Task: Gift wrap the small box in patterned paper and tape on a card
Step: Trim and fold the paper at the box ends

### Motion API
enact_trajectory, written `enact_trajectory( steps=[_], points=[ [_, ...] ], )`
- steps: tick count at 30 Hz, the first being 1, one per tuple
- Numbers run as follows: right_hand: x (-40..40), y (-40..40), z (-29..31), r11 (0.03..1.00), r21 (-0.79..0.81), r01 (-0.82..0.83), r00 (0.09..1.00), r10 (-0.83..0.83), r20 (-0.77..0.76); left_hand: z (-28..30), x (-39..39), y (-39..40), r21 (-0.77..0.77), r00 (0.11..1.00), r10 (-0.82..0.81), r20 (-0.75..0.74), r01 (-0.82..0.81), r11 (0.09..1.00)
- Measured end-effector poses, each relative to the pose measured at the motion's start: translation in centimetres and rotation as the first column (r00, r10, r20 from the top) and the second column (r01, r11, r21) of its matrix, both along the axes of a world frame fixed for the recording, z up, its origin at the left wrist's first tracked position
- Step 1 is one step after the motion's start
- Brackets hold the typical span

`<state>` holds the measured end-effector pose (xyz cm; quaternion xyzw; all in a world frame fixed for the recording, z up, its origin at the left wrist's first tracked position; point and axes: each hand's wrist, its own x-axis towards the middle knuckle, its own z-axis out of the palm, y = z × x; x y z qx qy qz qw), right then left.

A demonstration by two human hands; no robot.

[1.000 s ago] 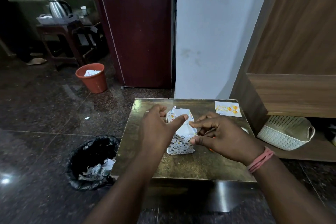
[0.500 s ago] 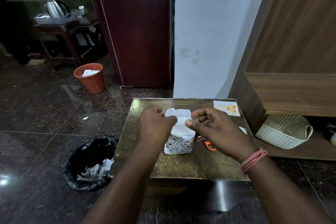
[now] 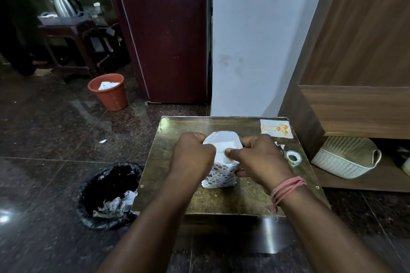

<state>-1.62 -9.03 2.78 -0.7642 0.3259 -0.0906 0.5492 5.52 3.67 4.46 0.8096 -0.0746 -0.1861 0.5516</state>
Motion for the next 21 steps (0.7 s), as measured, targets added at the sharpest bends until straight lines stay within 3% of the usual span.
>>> enact_trajectory(
  steps=[6, 12, 16, 21],
  points=[
    [-0.3, 0.1, 0.3, 0.999, 0.004, 0.047, 0.999, -0.047, -0.009, 0.0, -0.3, -0.1, 0.016, 1.0, 0.0, 0.013, 0.0, 1.0],
    [-0.1, 0.7, 0.2, 0.992, -0.1, 0.075, 0.997, -0.076, -0.004, -0.6, -0.1, -0.2, 0.05, 0.999, 0.021, 0.044, -0.023, 0.998],
    [-0.7, 1.3, 1.1, 0.963, -0.253, 0.092, 0.995, -0.098, -0.011, -0.3, -0.8, -0.3, -0.017, 0.994, 0.062, 0.087, -0.061, 0.998],
    [-0.7, 0.7, 1.3, 0.964, -0.247, 0.102, 0.993, -0.113, -0.032, 0.4, -2.2, 0.0, -0.033, 0.991, 0.045, 0.124, -0.041, 0.999]
  ],
)
